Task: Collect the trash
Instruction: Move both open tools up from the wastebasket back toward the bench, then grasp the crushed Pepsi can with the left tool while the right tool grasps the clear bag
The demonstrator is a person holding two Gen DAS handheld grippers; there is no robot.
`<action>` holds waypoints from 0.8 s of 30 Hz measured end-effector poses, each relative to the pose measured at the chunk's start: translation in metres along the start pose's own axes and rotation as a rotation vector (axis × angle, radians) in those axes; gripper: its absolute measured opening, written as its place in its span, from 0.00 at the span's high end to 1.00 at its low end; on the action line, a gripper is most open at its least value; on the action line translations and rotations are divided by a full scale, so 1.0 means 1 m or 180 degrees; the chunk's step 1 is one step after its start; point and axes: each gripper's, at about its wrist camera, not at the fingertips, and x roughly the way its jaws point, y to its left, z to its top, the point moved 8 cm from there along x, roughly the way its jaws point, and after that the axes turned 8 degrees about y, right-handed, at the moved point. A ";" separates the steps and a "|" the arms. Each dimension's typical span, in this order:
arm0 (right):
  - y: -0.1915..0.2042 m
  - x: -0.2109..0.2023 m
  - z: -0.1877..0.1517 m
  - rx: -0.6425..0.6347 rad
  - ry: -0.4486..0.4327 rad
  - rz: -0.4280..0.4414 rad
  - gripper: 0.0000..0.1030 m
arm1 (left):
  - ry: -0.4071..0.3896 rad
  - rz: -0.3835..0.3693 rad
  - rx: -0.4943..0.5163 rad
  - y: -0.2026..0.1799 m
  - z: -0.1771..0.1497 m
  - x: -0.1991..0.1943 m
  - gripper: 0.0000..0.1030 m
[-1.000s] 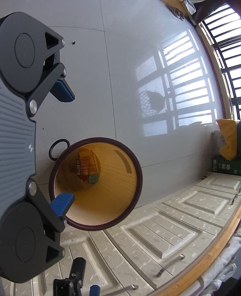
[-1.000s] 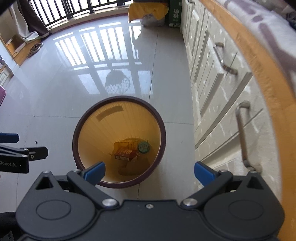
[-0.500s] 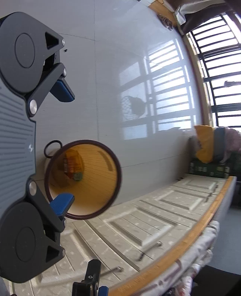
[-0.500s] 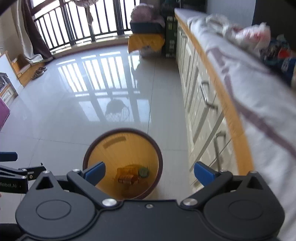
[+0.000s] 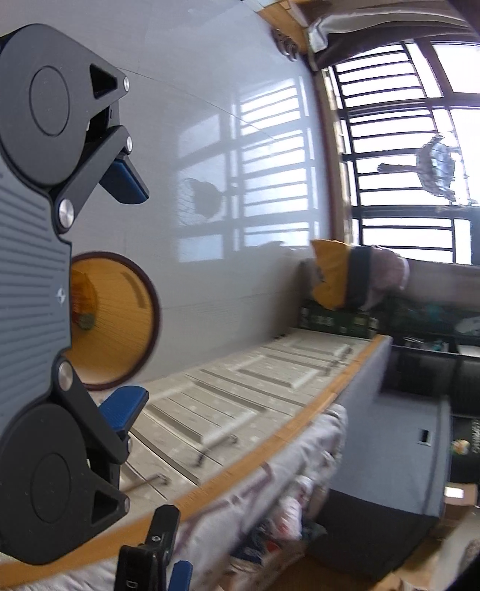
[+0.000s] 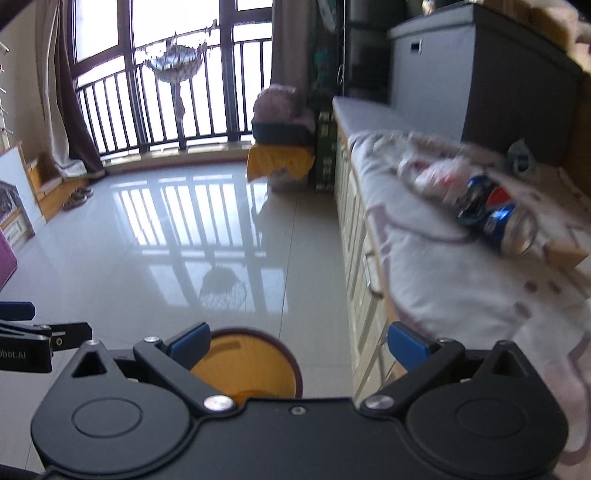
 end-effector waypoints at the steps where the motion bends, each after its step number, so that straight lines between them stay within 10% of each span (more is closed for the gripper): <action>1: -0.002 -0.006 0.003 -0.0002 -0.0053 -0.0014 0.00 | -0.0047 -0.0016 0.0004 -0.004 0.003 -0.004 0.00; 24: -0.147 -0.107 0.003 0.0400 -0.0831 -0.0725 0.00 | -0.0741 -0.0483 0.0517 -0.160 0.033 -0.047 0.00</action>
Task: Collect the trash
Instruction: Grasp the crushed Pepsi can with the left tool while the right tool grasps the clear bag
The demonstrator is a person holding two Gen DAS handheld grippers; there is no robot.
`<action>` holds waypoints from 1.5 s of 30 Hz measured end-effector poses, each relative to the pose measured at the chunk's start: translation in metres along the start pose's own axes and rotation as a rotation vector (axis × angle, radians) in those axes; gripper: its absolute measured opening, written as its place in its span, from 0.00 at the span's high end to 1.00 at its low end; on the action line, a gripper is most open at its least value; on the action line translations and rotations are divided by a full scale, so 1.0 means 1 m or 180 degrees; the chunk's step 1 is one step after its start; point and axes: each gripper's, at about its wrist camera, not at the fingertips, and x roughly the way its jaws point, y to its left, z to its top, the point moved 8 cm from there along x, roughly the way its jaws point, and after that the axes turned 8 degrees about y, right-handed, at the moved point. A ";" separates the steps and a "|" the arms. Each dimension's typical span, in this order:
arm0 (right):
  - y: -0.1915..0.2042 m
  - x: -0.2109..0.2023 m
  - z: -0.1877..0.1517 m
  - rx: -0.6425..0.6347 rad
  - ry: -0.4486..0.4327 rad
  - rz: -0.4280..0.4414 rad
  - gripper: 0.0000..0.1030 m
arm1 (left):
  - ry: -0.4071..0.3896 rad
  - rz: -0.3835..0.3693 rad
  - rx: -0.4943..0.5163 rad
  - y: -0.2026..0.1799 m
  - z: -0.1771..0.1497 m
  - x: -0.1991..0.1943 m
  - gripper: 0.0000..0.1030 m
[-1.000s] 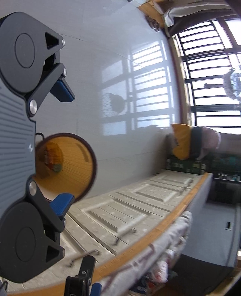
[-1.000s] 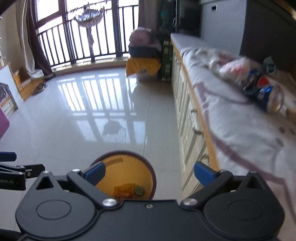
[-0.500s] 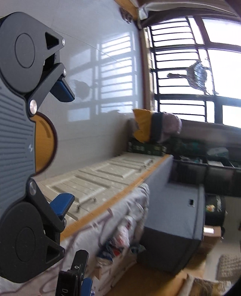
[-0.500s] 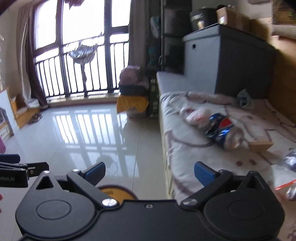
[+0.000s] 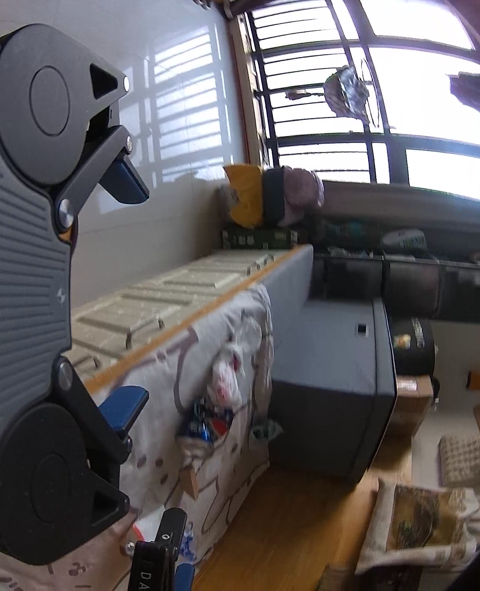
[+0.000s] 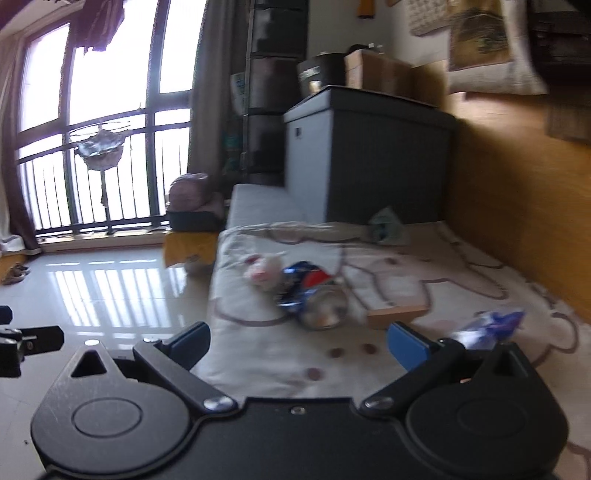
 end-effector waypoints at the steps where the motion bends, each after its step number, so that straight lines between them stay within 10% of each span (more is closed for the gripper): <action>1: -0.009 0.000 -0.001 0.0023 -0.0007 -0.0035 0.00 | -0.0007 -0.0034 0.0019 -0.008 0.001 0.002 0.00; 16: -0.123 0.023 -0.031 0.0848 0.0209 -0.0548 0.00 | -0.0104 -0.0479 0.0391 -0.126 0.012 0.051 0.00; 30: -0.158 0.036 -0.059 0.1755 -0.0137 0.0351 0.00 | -0.0153 -0.0666 0.1233 -0.180 0.014 0.108 0.00; 34: -0.166 0.044 -0.062 0.2007 -0.0187 0.0511 0.31 | -0.0188 -0.0794 0.1395 -0.183 0.027 0.125 0.00; 45: -0.174 0.067 -0.070 0.2425 -0.0156 0.0818 0.51 | 0.0000 -0.0984 0.1981 -0.214 0.045 0.173 0.10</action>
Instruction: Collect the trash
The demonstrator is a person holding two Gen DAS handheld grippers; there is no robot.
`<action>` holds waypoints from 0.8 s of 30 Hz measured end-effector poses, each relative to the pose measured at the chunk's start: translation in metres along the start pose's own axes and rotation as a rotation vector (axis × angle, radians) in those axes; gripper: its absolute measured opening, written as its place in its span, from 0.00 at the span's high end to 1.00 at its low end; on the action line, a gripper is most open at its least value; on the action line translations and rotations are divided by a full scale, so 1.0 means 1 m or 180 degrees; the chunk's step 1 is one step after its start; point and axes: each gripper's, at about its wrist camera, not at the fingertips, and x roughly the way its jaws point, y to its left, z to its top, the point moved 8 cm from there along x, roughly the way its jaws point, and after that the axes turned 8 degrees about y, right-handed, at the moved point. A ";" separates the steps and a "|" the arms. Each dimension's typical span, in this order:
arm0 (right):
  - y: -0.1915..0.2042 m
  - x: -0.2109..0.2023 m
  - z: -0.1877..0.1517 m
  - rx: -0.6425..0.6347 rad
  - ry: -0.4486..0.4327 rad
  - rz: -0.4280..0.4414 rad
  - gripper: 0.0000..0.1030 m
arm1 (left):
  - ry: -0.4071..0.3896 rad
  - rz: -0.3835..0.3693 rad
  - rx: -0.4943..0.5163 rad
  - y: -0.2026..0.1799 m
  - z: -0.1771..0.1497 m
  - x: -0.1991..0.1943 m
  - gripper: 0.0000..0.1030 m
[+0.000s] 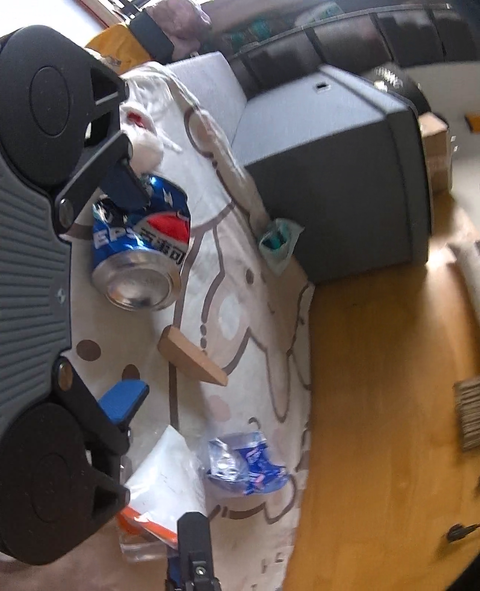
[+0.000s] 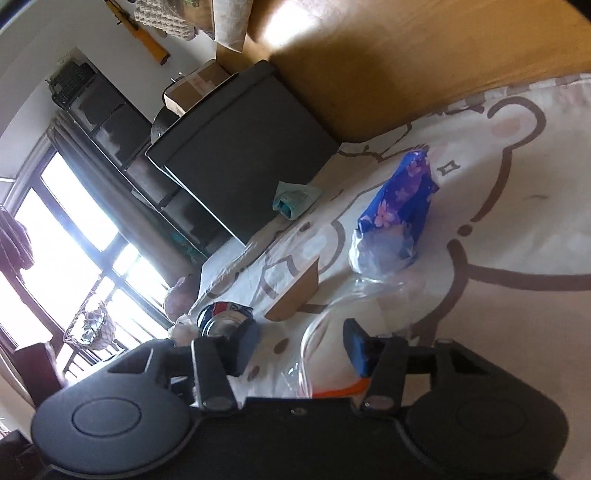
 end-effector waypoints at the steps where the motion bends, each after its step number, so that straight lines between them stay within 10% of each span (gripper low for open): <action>1: 0.000 0.001 0.000 0.0002 0.0004 0.0000 0.52 | 0.0035 -0.0004 0.0014 0.000 0.000 0.005 0.13; 11: -0.006 0.011 -0.002 0.0112 0.0055 0.0047 0.69 | 0.0253 0.0162 0.0031 0.019 -0.001 0.034 0.56; 24: -0.009 0.016 -0.006 0.0136 0.0074 -0.0072 0.93 | 0.0200 0.0083 -0.0046 -0.003 -0.014 0.004 0.64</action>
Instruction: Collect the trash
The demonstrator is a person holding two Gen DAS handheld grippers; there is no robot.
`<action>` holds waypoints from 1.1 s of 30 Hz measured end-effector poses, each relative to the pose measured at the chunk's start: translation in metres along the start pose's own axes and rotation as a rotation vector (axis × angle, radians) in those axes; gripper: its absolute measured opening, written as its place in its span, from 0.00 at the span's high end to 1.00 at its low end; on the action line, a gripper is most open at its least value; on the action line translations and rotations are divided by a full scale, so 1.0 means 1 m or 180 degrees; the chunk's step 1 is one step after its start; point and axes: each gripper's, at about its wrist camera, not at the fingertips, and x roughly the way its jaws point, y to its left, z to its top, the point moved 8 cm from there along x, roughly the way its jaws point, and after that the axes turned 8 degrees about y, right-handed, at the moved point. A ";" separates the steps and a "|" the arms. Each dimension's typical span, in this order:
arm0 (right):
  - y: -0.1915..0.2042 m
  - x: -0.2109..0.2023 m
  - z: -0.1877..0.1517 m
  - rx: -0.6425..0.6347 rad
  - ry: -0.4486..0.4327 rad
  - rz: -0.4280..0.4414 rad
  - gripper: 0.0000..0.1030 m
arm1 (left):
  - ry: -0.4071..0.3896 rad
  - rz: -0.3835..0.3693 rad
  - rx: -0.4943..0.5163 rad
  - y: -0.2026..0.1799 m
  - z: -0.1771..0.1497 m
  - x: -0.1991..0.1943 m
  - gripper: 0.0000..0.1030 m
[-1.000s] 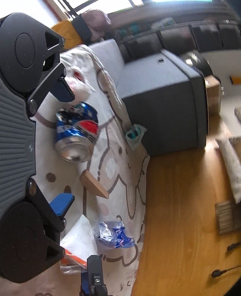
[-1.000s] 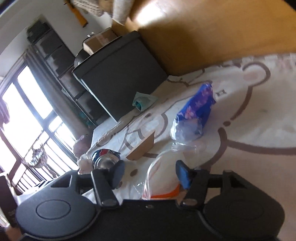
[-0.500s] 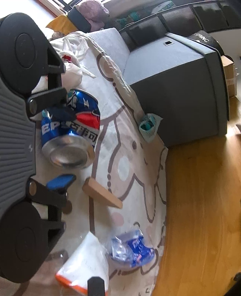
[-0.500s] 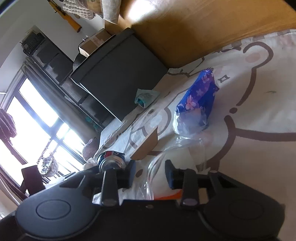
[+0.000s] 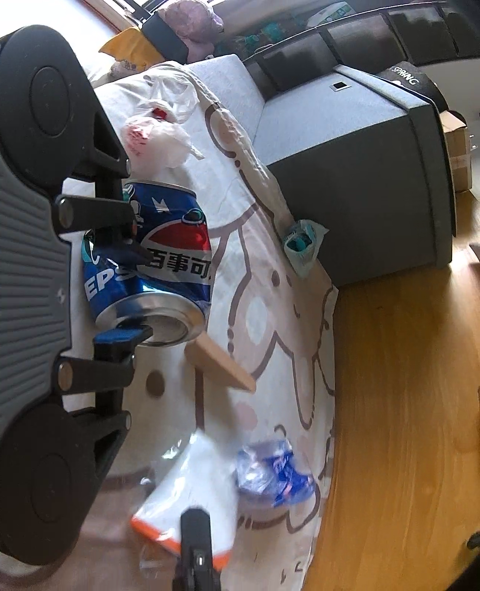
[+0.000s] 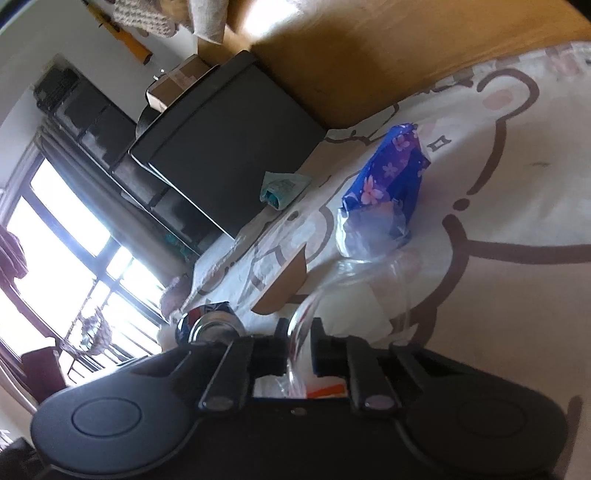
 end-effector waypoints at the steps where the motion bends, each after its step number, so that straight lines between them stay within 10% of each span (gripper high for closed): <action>1: 0.001 0.000 0.000 -0.0030 0.0003 -0.0029 0.93 | -0.0006 -0.0012 -0.0014 -0.003 -0.001 -0.005 0.65; 33: 0.067 -0.079 -0.035 -0.1123 0.0097 -0.0543 0.94 | -0.0376 -0.0358 -0.1011 -0.032 -0.039 -0.142 0.70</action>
